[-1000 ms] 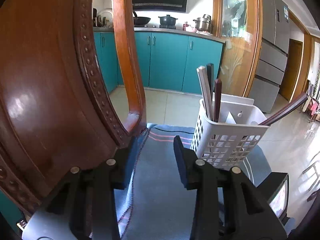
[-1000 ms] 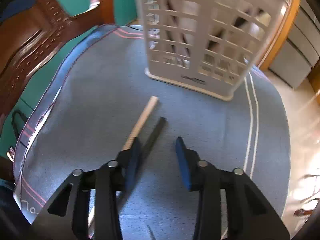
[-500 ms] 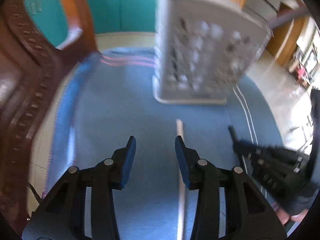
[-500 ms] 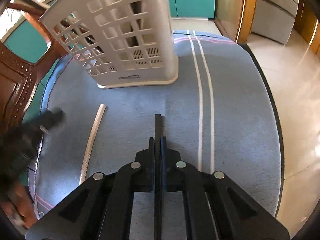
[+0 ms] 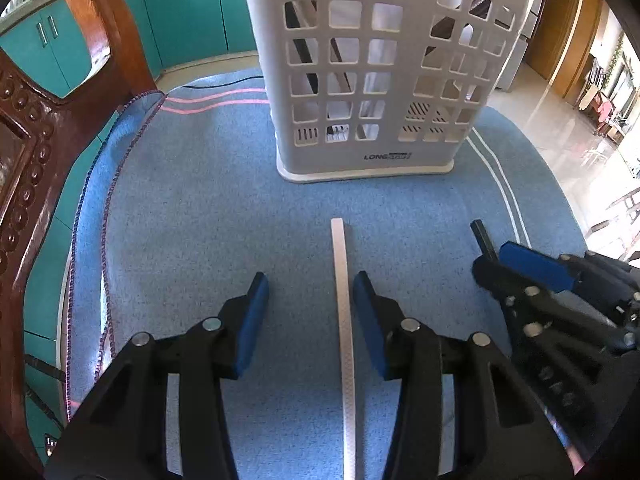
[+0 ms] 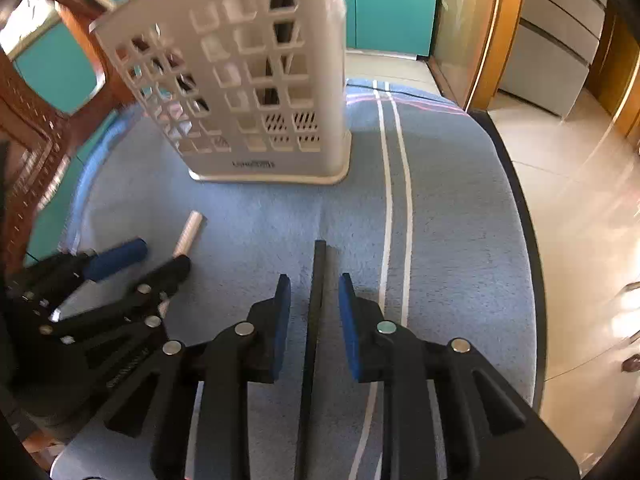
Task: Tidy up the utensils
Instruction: 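Lower both tools and grasp the last wooden and black chopsticks, then lift both chopsticks over the white holder and drop them inside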
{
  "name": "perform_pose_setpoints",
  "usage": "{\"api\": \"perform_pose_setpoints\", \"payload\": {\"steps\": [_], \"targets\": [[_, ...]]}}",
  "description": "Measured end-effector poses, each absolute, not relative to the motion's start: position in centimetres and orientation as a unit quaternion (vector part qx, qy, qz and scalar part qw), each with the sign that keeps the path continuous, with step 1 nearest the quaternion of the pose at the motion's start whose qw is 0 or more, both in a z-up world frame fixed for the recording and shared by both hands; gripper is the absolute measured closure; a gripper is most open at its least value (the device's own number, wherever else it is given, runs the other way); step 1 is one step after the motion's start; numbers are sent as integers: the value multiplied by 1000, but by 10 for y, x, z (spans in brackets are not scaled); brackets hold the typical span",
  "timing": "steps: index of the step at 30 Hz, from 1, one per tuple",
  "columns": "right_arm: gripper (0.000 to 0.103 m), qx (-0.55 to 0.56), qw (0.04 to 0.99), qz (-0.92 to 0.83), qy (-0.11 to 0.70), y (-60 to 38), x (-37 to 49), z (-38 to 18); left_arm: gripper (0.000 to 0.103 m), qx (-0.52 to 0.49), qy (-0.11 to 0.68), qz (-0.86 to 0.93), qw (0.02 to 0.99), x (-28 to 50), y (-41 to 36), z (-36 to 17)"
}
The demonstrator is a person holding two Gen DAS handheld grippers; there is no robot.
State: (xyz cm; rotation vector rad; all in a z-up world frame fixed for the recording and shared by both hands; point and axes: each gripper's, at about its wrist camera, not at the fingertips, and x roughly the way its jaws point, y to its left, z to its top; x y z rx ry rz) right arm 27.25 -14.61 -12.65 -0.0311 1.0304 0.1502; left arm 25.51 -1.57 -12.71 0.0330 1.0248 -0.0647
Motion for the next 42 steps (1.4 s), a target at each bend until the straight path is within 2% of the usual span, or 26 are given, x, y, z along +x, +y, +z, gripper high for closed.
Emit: {"api": "perform_pose_setpoints", "payload": {"steps": [10, 12, 13, 14, 16, 21, 27, 37, 42], "targets": [[78, -36, 873, 62, 482, -135, 265, -132, 61, 22, 484, -34, 874, 254, -22, -128], [79, -39, 874, 62, 481, -132, 262, -133, 69, 21, 484, -40, 874, 252, -24, -128], [90, -38, 874, 63, 481, -134, 262, -131, 76, 23, 484, -42, 874, 251, -25, -127], [95, -38, 874, 65, 481, -135, 262, -132, 87, 22, 483, -45, 874, 251, -25, -127], [96, -26, 873, 70, 482, -138, 261, -132, 95, 24, 480, -53, 875, 249, -29, -127], [96, 1, 876, 88, 474, -146, 258, -123, 96, 21, 476, -51, 878, 246, -30, -124], [97, 27, 890, 114, 441, -158, 245, -90, 96, 18, 437, -50, 898, 233, -26, -95], [96, 79, 925, 188, 320, -201, 175, 8, 96, -32, 317, -83, 944, 189, -3, -3], [96, 102, 940, 199, 258, -226, 148, 57, 96, -69, 222, -102, 967, 165, 13, 75]]}}
